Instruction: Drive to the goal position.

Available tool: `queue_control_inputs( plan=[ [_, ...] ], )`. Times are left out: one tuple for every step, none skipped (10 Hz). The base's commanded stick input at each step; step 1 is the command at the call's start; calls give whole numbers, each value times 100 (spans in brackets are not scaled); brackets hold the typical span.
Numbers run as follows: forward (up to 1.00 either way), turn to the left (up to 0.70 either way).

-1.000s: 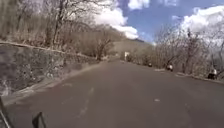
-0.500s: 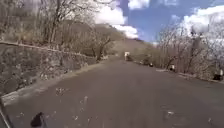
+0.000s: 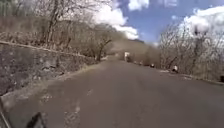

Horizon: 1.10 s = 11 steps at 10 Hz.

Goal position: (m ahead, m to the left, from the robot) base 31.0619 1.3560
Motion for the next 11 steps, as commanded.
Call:
queue_control_inputs(
  plan=[
    [70,2],
    [70,2],
    [70,2],
    [70,0],
    [70,0],
    [70,0],
    [70,0],
    [70,0],
    [70,0],
    [70,0],
    [70,0]
  ],
)
